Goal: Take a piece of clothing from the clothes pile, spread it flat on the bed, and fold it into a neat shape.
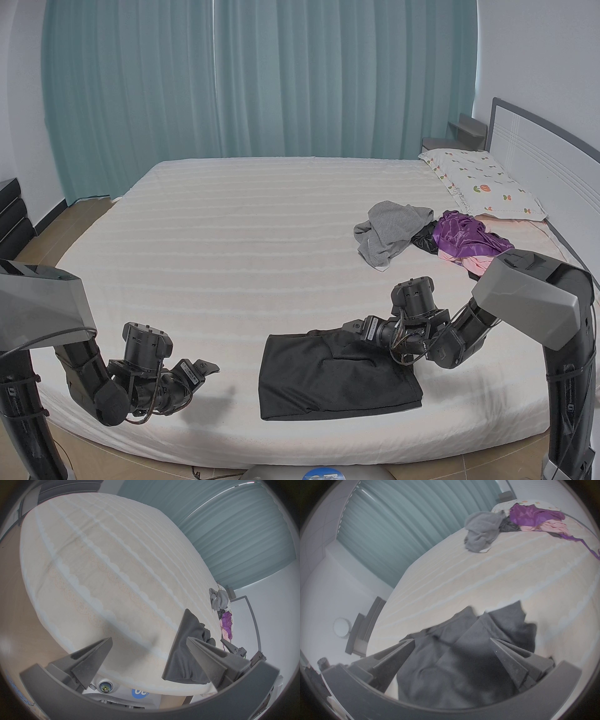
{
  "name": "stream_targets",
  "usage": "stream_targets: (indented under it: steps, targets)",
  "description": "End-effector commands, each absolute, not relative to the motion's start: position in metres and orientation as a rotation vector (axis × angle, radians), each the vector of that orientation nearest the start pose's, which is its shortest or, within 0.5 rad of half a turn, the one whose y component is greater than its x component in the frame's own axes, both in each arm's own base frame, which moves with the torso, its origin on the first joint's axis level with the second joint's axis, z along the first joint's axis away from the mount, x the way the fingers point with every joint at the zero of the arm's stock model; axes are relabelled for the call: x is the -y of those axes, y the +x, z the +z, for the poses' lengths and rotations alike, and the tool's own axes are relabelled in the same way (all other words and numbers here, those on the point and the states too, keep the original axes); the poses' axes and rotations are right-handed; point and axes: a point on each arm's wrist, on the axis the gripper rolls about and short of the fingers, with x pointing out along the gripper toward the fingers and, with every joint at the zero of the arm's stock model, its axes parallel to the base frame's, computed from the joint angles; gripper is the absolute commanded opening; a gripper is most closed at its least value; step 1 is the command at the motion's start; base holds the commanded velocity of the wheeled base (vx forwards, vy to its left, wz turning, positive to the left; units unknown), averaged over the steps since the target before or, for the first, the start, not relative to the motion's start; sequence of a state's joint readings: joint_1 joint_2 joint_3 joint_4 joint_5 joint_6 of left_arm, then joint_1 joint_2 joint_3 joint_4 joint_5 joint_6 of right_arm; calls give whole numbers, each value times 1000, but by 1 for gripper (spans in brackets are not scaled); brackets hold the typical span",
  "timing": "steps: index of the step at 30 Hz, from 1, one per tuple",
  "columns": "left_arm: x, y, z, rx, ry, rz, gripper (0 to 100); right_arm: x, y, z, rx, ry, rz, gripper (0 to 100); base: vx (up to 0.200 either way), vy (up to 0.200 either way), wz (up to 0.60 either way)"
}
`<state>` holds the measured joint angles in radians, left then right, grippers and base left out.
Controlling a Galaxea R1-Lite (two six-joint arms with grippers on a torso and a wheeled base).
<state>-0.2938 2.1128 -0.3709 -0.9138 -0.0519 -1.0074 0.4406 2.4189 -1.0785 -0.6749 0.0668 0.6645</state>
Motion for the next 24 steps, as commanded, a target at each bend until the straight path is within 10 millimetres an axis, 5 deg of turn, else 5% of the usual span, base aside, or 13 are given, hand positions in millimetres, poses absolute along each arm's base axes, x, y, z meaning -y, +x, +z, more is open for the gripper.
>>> stream_targets:
  steps: [1,11,19,24]
  targets:
    - [81,257,-8,-915,-824,131,100,-157,401,-43,-762,509,142,100,0,0,0]
    - [82,257,-9,-917,-823,130,100,-130,412,-26,-685,567,138,100,0,0,0]
    - [82,258,-8,-914,-823,131,100,-141,395,-9,-746,593,302,100,0,0,0]
    - [83,261,-7,-904,-829,126,100,-155,388,-25,-798,569,351,100,0,0,0]
